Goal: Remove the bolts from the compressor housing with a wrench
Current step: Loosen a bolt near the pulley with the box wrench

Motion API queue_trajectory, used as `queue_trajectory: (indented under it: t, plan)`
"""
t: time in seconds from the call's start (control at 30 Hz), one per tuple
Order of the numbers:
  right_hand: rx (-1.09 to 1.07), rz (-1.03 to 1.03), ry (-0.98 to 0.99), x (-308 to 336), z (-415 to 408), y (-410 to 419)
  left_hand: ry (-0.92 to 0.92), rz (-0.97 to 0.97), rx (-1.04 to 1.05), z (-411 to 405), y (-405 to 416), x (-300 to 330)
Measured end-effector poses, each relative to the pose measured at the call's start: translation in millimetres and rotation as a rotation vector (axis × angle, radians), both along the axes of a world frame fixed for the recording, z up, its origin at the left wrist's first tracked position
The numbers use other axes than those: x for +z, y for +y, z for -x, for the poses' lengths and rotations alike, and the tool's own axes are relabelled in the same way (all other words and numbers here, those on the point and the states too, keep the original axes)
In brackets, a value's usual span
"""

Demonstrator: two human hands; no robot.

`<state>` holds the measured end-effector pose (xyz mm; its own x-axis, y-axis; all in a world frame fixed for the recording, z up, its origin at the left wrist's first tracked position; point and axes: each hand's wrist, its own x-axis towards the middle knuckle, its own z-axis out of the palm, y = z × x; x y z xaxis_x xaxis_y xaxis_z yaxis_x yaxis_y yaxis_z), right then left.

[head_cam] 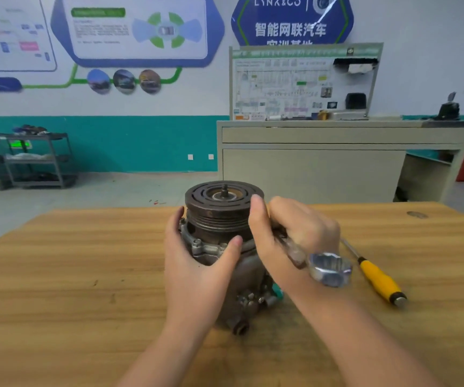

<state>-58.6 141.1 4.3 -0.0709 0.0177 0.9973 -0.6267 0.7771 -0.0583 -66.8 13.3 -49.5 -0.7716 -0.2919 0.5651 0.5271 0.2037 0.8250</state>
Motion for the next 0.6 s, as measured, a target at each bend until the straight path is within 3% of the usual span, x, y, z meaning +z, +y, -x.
queue_trajectory:
  t: [0.1, 0.17, 0.27, 0.33, 0.4, 0.5, 0.6]
  plan:
    - [0.189, 0.112, 0.055, -15, 0, 2, -0.003, -0.002, -0.043, 2, -9, 0]
    - [0.393, 0.227, -0.017, -26, 4, 11, -0.023, -0.016, -0.1, 5, -16, 2]
    - [0.643, 0.559, -0.386, -25, 15, 23, -0.071, -0.029, -0.182, 8, -23, 4]
    - [0.992, 0.882, -0.777, -18, 22, 29, -0.093, -0.028, -0.22, 8, -24, 5]
    - [1.274, 1.099, -0.937, -15, 26, 35, -0.106, -0.029, -0.237, 7, -24, 5]
    - [1.214, 1.158, -0.681, -10, 24, 42, -0.097, -0.032, -0.234, 6, -24, 4]
    - [0.908, 0.927, -0.494, -6, 16, 39, -0.09, -0.031, -0.197, 4, -21, 3]
